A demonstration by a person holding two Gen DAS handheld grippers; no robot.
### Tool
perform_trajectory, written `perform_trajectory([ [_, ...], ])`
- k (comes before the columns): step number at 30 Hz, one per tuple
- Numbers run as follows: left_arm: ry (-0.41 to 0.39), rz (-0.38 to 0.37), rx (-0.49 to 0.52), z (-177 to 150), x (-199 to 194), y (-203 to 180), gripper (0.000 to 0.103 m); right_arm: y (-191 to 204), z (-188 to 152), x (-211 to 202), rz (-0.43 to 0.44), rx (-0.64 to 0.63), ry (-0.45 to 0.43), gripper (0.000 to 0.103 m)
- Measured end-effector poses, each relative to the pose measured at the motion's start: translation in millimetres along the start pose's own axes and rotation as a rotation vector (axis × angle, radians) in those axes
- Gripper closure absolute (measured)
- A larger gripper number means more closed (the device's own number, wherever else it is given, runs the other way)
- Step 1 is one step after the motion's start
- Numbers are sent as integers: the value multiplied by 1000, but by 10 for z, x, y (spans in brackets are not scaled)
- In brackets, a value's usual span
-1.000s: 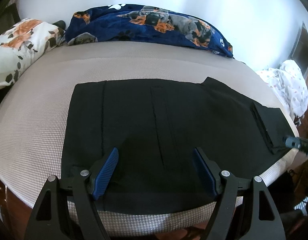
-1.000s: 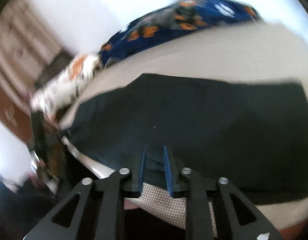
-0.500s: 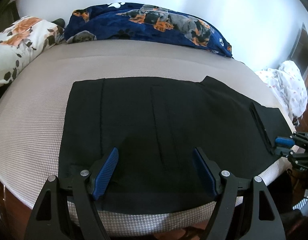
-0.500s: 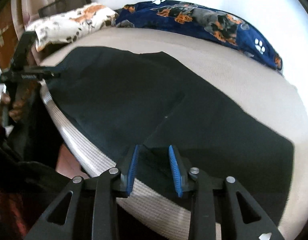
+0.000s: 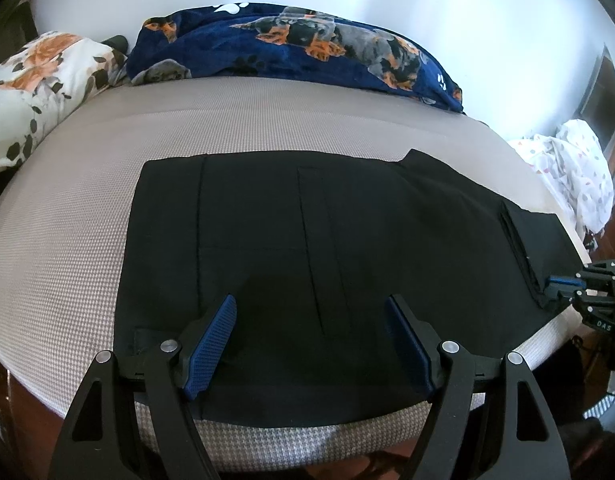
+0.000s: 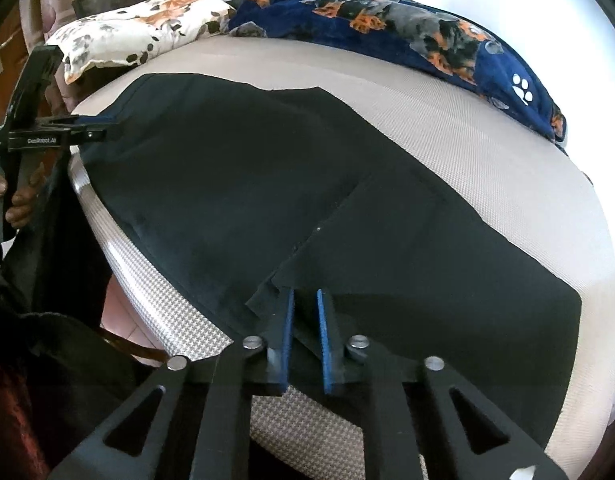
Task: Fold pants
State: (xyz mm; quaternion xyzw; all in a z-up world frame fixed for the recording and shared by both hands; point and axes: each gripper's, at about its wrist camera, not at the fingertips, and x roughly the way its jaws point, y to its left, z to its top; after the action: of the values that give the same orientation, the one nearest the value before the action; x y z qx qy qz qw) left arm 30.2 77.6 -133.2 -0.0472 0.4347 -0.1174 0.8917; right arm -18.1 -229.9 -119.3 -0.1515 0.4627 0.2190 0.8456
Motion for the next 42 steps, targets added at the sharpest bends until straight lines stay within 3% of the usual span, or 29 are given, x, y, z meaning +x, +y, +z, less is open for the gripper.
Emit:
perform_trajectory([
  [7,1,-3,-4,-4,1,7,27,-88,-45,-61,69,76,-25,102],
  [12,1,-2,-1,-3,1,11,27,57,12,-151,22,-16,-63,93],
  [13,2,-1,-1,-3,0,11,27,91,26,-135,3,-37,-61,88],
  [17,3,-3,3,-9,3,15,27,142,65,-7,5,-80,-13,84],
  [18,3,-4,3,-13,4,20,27,166,69,14,4,-95,-4,81],
  [20,3,-6,2,-18,10,33,27,183,76,25,-8,-110,-7,58],
  [24,3,-5,4,-23,10,44,27,126,72,119,-1,-90,37,61],
  [29,4,-8,2,-22,17,45,27,-47,91,78,68,7,43,87],
  [39,6,-2,4,-43,20,9,26,-251,35,15,157,152,4,96],
  [42,6,-6,1,-48,20,2,23,-232,8,-5,221,168,5,102],
])
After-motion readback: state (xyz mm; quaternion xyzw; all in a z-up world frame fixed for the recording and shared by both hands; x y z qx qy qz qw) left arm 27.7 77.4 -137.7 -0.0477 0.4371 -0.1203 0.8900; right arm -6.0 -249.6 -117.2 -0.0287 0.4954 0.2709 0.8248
